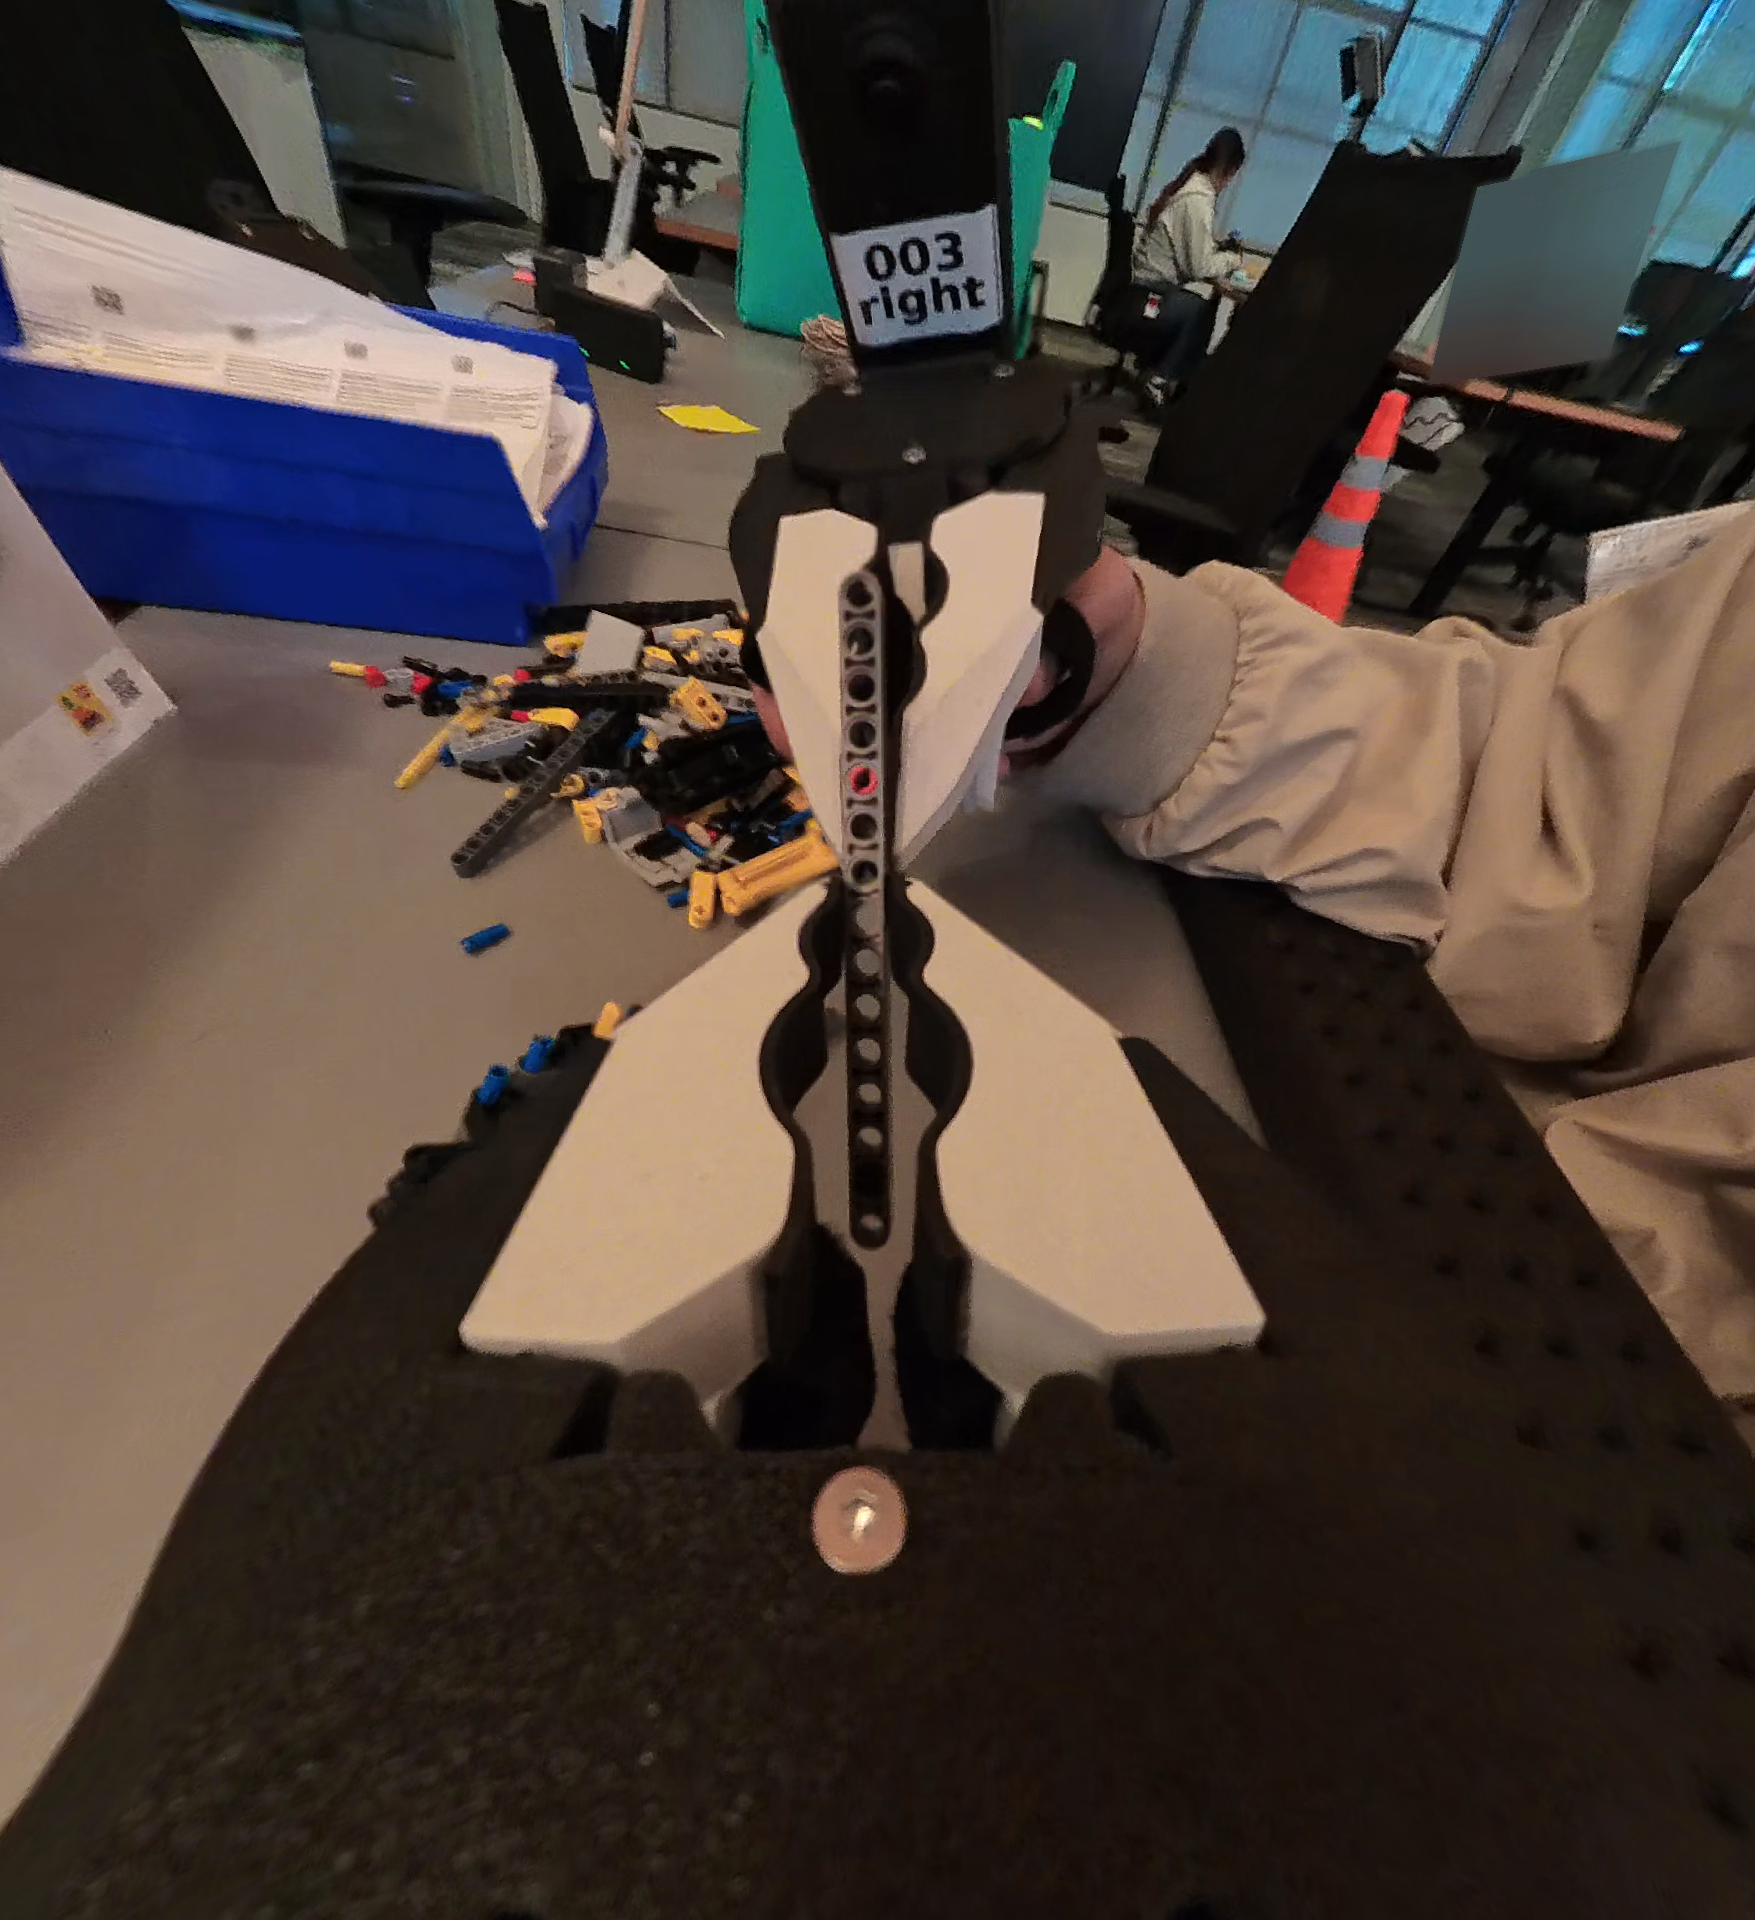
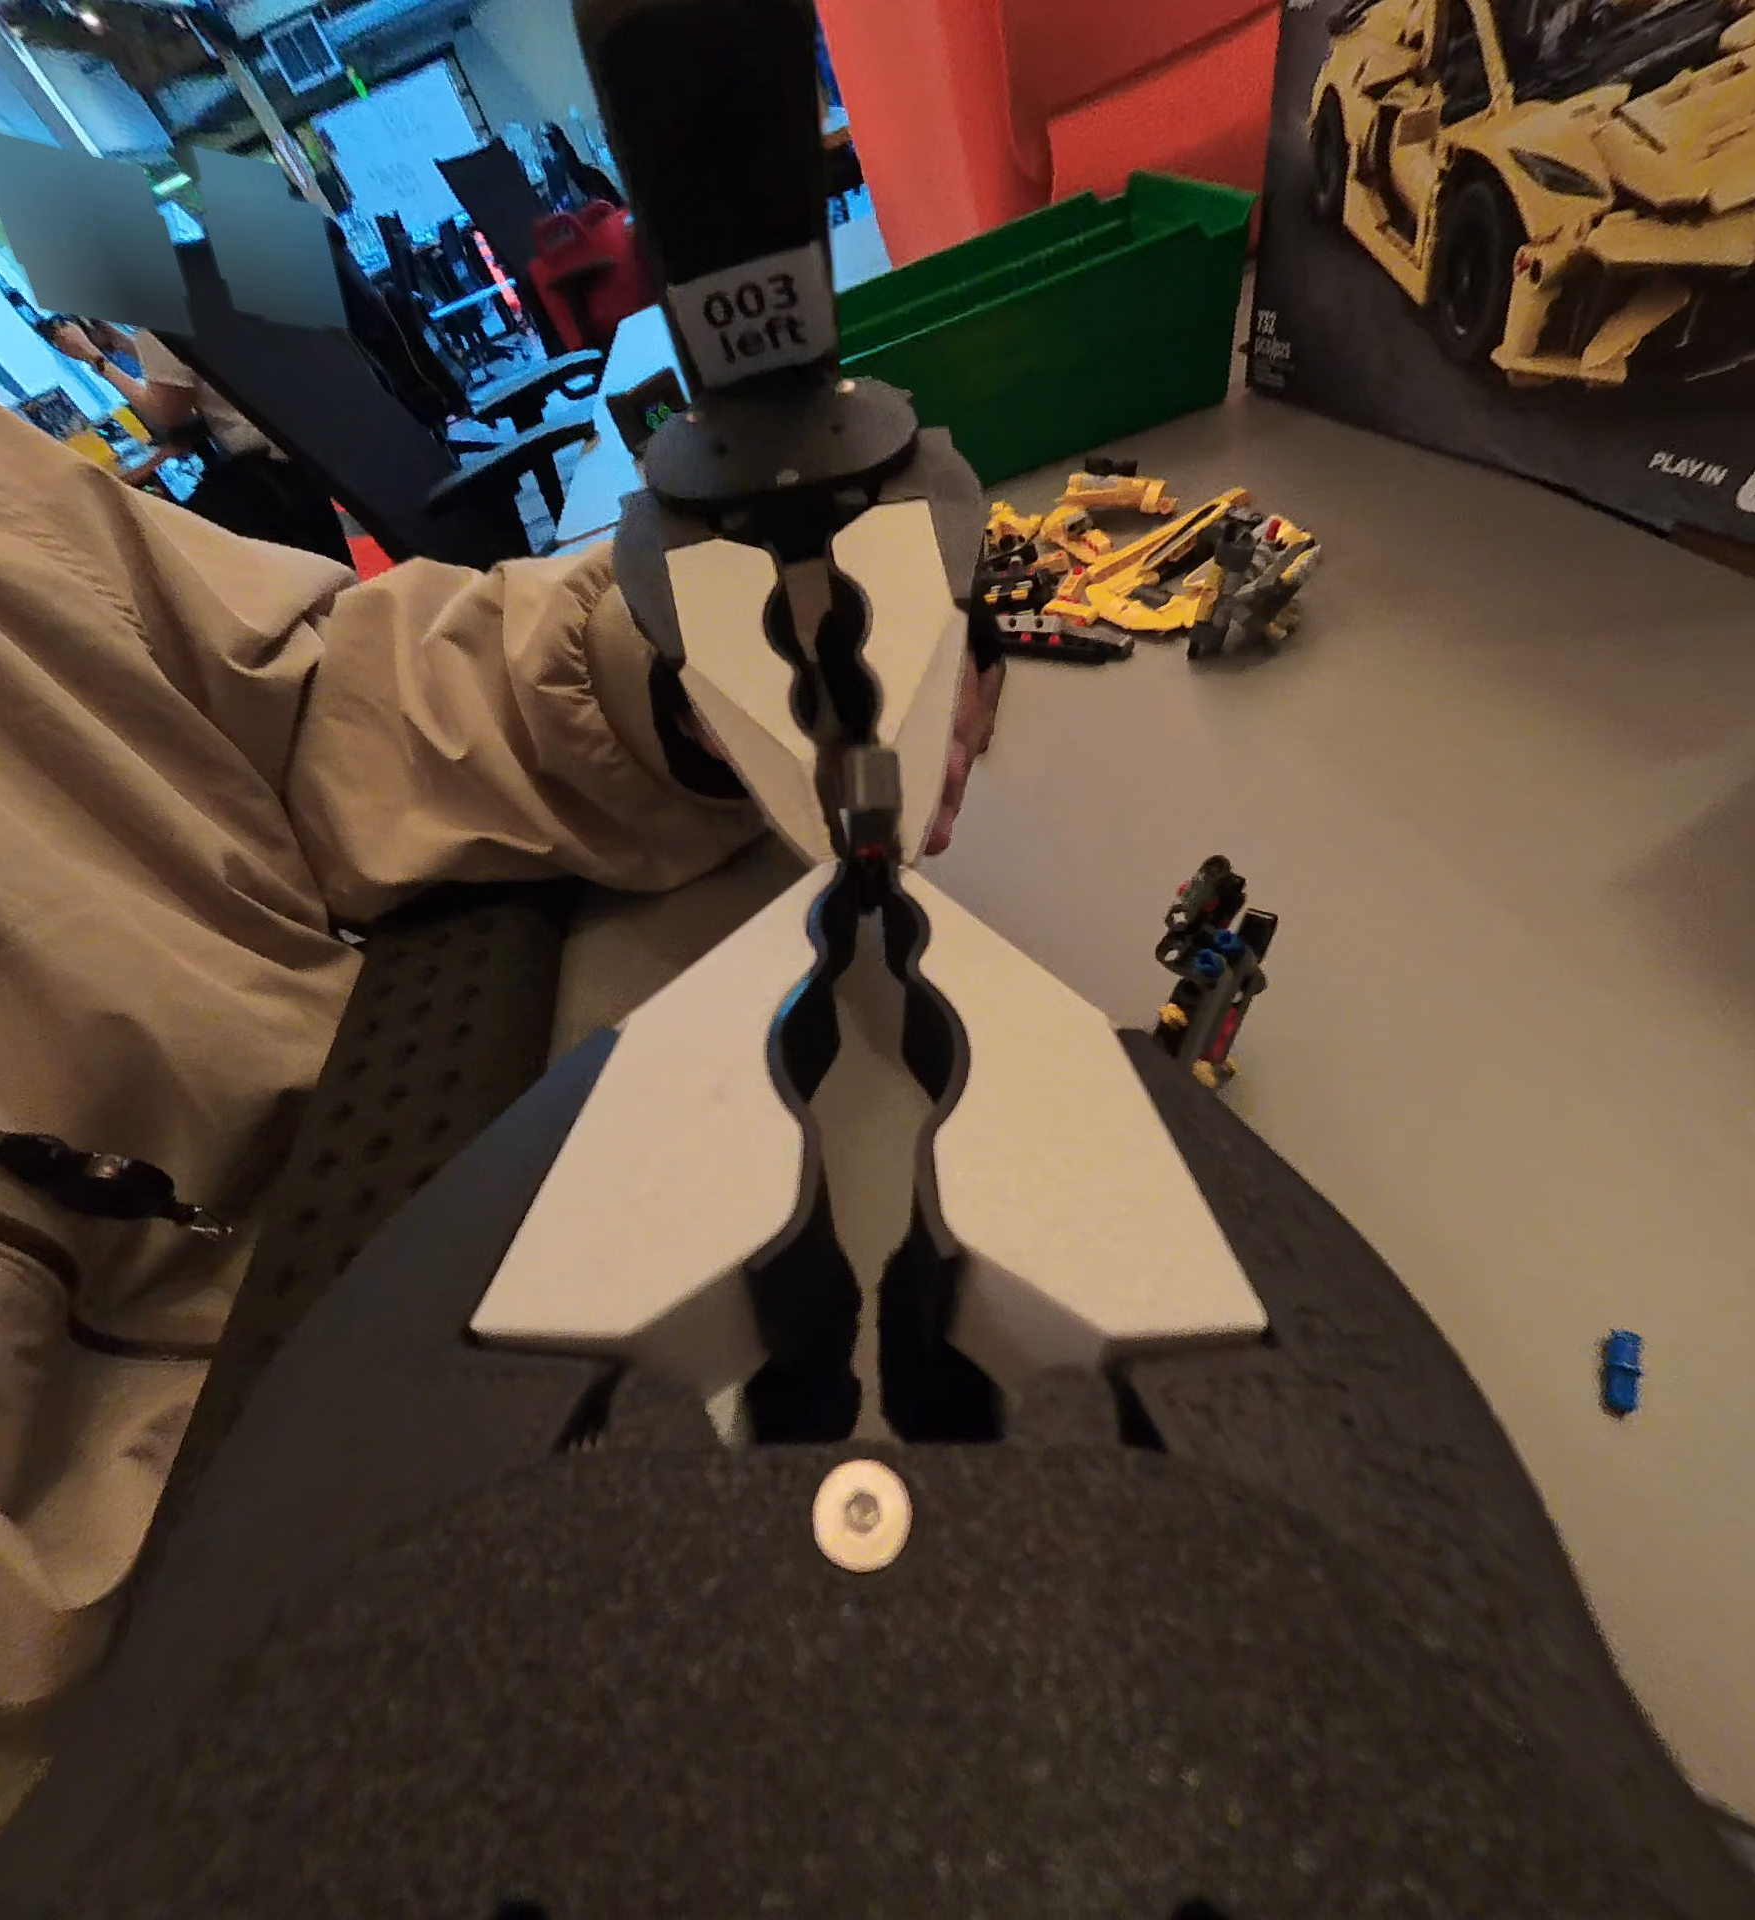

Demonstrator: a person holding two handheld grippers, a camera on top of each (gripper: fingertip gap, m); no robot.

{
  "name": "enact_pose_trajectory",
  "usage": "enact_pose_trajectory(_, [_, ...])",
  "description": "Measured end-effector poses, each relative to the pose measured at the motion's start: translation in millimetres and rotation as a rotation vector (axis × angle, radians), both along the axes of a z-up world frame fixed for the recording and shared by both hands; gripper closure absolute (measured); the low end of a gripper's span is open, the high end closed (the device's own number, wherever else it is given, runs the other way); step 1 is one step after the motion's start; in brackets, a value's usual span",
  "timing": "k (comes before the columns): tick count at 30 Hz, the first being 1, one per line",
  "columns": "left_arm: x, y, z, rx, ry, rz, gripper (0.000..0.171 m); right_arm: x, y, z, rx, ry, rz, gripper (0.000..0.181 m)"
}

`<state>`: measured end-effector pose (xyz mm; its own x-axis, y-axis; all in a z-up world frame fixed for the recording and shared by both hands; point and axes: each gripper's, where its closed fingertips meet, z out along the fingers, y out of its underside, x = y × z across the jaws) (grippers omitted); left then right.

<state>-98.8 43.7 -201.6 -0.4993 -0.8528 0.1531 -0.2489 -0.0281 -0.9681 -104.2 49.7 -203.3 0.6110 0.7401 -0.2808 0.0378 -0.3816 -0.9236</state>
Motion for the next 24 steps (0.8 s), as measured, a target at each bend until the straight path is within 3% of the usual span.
enact_pose_trajectory(2, [2.9,3.2,14.2,-0.021,-0.068,0.043,0.165,4.1,-2.7,0.8,-0.012,-0.002,0.004,0.178])
enact_pose_trajectory(4, [-9.6,34.5,63.5,-0.268,-0.244,0.113,0.165,31.0,1.1,-43.1,-0.124,-0.235,-0.084,0.178])
enact_pose_trajectory(5, [-21.9,59.0,81.9,-0.362,-0.3,0.152,0.165,35.5,-0.8,-55.3,-0.17,-0.243,-0.081,0.178])
enact_pose_trajectory(7, [-41.6,102.0,92.5,-0.398,-0.359,0.266,0.165,31.3,-0.2,-44.0,-0.205,-0.101,-0.068,0.178])
enact_pose_trajectory(9, [-55.1,128.6,100.4,-0.54,-0.419,0.313,0.165,39.5,2.3,-46.8,-0.174,-0.183,-0.107,0.178])
enact_pose_trajectory(11, [-58.7,140.3,100.7,-0.695,-0.44,0.302,0.165,54.6,1.1,-48.5,-0.182,-0.24,-0.144,0.178])
enact_pose_trajectory(13, [-52.4,144.2,90.6,-0.74,-0.424,0.322,0.165,103.9,2.7,-57.1,-0.204,-0.396,-0.307,0.178])
enact_pose_trajectory(18, [-32.1,136.7,69.3,-0.827,-0.333,0.301,0.165,199.7,-48.8,-89.1,-0.447,-0.642,-0.5,0.169])
enact_pose_trajectory(21, [-19.7,121.4,58.5,-0.771,-0.283,0.293,0.164,216.0,-58.8,-79.2,-0.456,-0.65,-0.555,0.157])
enact_pose_trajectory(24, [-12.1,103.4,57.5,-0.719,-0.273,0.262,0.164,183.0,-36.8,-49.9,-0.323,-0.533,-0.507,0.157])
